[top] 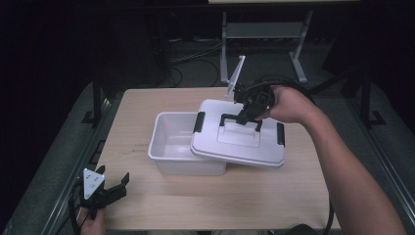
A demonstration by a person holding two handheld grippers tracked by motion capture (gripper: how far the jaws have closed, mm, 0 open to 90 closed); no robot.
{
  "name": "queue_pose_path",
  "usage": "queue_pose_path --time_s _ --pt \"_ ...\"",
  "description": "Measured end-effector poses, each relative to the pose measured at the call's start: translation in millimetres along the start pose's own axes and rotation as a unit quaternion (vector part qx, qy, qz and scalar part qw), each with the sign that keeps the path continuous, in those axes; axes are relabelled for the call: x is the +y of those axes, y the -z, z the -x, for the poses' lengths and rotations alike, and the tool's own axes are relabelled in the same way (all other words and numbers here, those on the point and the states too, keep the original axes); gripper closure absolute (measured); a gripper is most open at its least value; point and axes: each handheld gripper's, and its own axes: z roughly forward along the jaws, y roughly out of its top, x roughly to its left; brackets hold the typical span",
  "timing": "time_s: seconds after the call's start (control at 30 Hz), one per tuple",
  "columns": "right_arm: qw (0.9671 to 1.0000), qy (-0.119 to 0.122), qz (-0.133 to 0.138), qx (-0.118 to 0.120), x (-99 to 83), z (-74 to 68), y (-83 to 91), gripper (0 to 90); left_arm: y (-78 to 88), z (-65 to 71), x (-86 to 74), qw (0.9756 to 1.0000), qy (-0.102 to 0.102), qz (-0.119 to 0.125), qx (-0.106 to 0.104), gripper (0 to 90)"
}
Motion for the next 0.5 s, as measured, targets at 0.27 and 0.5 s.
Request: queue_pose_path --time_s 0.27,0.5 --pt "0.9999 0.014 0.004 0.003 21.3 -1.3 -4.1 84.1 0.2 -0.6 0.1 1.0000 0.000 0.000 0.000 15.0" --pt "0.9998 0.020 0.005 0.008 38.4 -1.4 -9.8 84.1 0.3 -1.3 0.0 1.0000 0.001 0.001 0.000 15.0"
